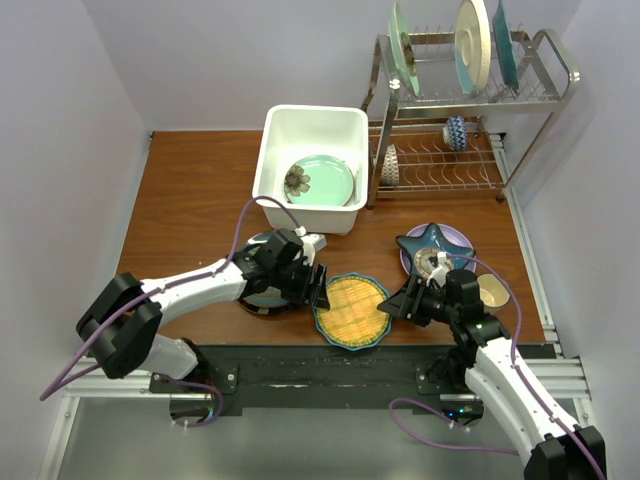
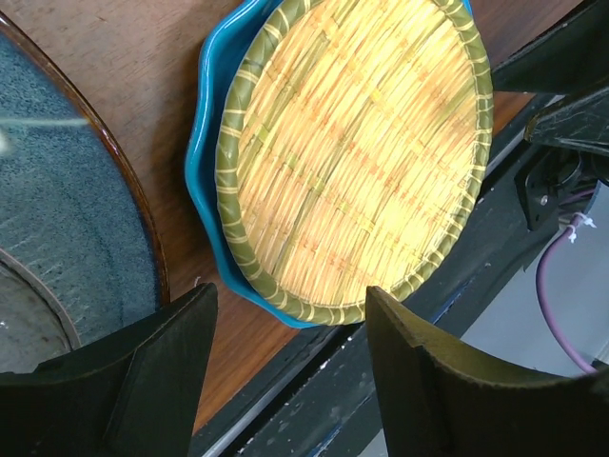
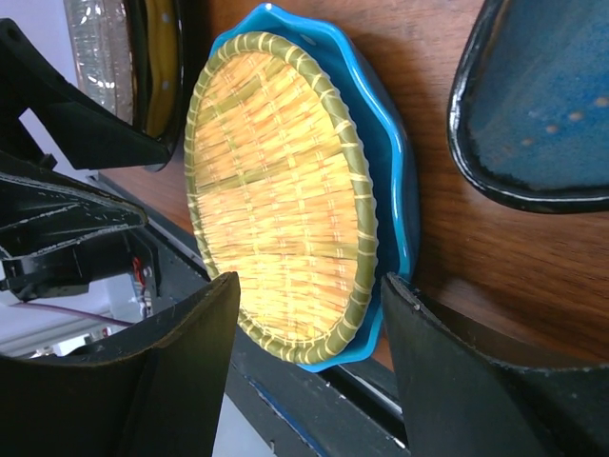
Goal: Place the plates into the plastic bin on the countertop
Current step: Pick up the plate at the center of the board.
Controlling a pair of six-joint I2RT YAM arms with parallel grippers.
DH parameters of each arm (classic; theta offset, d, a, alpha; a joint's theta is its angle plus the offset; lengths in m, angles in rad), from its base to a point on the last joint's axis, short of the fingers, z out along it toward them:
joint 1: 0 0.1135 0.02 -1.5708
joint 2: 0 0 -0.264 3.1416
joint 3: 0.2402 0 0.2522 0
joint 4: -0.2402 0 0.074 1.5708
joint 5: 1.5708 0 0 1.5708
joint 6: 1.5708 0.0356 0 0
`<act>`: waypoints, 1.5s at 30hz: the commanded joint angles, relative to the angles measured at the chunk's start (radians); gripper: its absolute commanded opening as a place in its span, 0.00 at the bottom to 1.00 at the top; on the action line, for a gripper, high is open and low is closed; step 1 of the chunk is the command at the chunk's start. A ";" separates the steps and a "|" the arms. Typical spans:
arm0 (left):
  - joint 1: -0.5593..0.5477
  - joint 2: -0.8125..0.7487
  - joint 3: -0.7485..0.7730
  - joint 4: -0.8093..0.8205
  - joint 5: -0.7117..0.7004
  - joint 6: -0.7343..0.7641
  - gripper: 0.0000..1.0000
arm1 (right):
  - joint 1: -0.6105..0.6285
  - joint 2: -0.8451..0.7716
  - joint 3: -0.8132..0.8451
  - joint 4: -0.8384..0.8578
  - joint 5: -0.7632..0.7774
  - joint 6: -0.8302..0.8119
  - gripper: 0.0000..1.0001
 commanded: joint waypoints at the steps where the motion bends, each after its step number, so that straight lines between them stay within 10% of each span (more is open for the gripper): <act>1: -0.010 0.010 -0.010 0.002 -0.049 -0.008 0.68 | -0.002 0.005 -0.020 0.026 0.022 -0.029 0.64; 45: -0.101 0.161 0.022 0.131 -0.005 -0.042 0.67 | 0.021 0.140 -0.015 0.080 0.107 -0.044 0.61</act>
